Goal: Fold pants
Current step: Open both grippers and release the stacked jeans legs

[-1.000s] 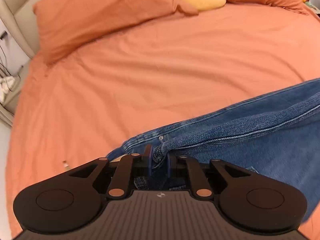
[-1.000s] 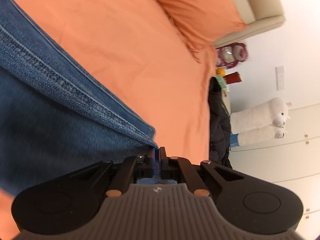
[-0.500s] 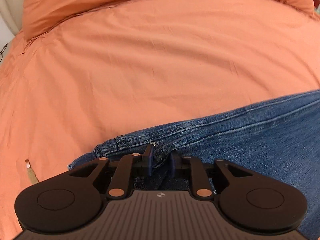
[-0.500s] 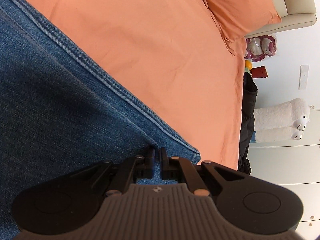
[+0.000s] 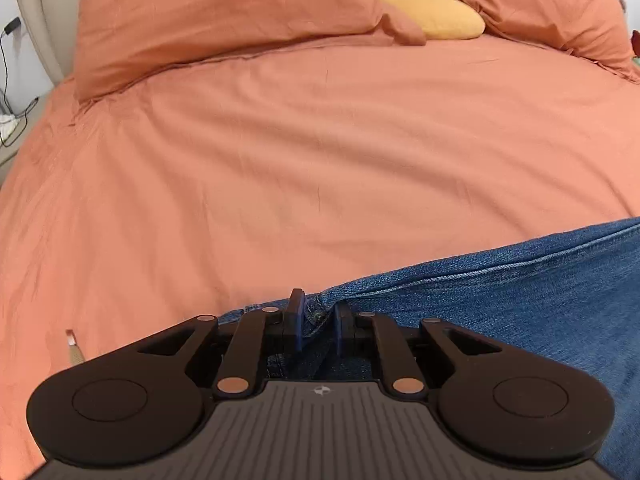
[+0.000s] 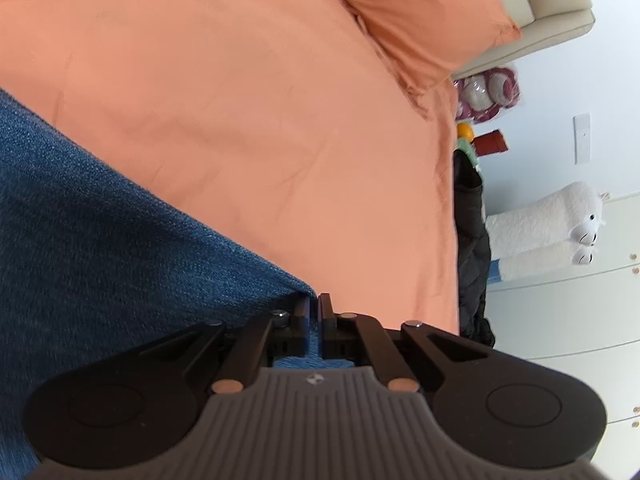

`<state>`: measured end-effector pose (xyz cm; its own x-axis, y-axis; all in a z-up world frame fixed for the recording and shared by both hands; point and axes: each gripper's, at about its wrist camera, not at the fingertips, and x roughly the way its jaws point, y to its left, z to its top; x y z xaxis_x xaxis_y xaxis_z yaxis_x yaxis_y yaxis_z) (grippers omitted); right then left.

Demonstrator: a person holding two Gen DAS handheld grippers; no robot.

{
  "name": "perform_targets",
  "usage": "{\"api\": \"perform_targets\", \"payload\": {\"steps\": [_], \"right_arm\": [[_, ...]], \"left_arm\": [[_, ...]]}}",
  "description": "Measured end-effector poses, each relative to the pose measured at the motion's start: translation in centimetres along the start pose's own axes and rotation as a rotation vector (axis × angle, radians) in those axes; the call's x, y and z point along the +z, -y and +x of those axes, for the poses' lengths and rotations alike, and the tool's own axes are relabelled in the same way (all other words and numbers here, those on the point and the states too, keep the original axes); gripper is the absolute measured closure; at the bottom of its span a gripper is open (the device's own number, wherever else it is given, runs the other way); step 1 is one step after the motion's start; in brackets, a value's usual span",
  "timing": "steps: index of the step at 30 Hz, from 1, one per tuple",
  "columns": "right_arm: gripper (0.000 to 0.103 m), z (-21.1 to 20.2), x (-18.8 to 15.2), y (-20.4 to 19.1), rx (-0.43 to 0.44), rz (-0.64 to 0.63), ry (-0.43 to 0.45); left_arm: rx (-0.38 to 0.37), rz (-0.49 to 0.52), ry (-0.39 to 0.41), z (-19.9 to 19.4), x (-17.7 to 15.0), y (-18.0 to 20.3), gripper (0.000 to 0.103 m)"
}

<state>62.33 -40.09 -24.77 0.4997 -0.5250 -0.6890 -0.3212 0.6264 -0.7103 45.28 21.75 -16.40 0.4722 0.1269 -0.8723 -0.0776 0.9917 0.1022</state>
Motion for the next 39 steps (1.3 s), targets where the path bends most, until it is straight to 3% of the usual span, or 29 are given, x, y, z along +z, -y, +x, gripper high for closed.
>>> {"api": "perform_targets", "payload": {"steps": [2, 3, 4, 6, 9, 11, 12, 13, 21, 27, 34, 38, 39], "right_arm": [[0.103, 0.8, 0.2, -0.6, 0.0, -0.003, -0.019], [0.097, 1.1, 0.3, -0.8, -0.001, -0.005, -0.034], [0.087, 1.2, 0.3, -1.0, -0.016, -0.002, -0.038], [0.05, 0.6, 0.3, -0.8, -0.032, 0.011, -0.019], [0.044, -1.3, 0.0, -0.1, -0.005, 0.067, 0.004], [0.042, -3.4, -0.3, 0.4, 0.025, 0.123, 0.023], [0.04, -4.6, -0.4, 0.5, 0.045, 0.152, 0.037], [0.04, -5.8, -0.6, 0.6, 0.075, 0.177, 0.052], [0.036, -18.0, -2.1, -4.5, 0.377, 0.281, 0.194], [0.036, -25.8, -3.7, -11.8, 0.602, 0.359, 0.237], [0.036, -28.8, -2.9, -17.6, 0.684, 0.511, 0.171], [0.036, -30.3, -1.7, -19.2, 0.649, 0.487, 0.174], [0.036, -30.4, -1.3, -19.4, 0.63, 0.463, 0.178]], "left_arm": [[-0.006, -0.019, -0.018, 0.9, 0.0, -0.1, 0.084], [0.002, -0.011, -0.032, 1.1, 0.1, -0.1, 0.081], [0.004, -0.003, -0.034, 1.1, 0.0, -0.1, 0.081], [0.008, 0.019, -0.041, 0.7, 0.2, 0.0, 0.08], [-0.019, 0.036, -0.027, -1.0, 0.3, -0.4, 0.072], [-0.029, 0.037, 0.005, -2.7, 0.2, -0.9, 0.048], [-0.016, 0.028, 0.043, -3.8, 0.2, -1.3, 0.023], [-0.009, 0.02, 0.085, -5.1, 0.0, -1.8, 0.015], [-0.031, -0.071, 0.186, -12.8, -2.7, -6.9, 0.017], [-0.063, -0.195, 0.171, -12.7, -7.0, -10.8, 0.014], [-0.269, -0.552, 0.145, -6.4, -9.7, -16.4, 0.014], [-0.413, -0.685, 0.139, -2.6, -9.5, -18.2, 0.015], [-0.436, -0.692, 0.129, -1.8, -9.2, -18.3, 0.021]]}}
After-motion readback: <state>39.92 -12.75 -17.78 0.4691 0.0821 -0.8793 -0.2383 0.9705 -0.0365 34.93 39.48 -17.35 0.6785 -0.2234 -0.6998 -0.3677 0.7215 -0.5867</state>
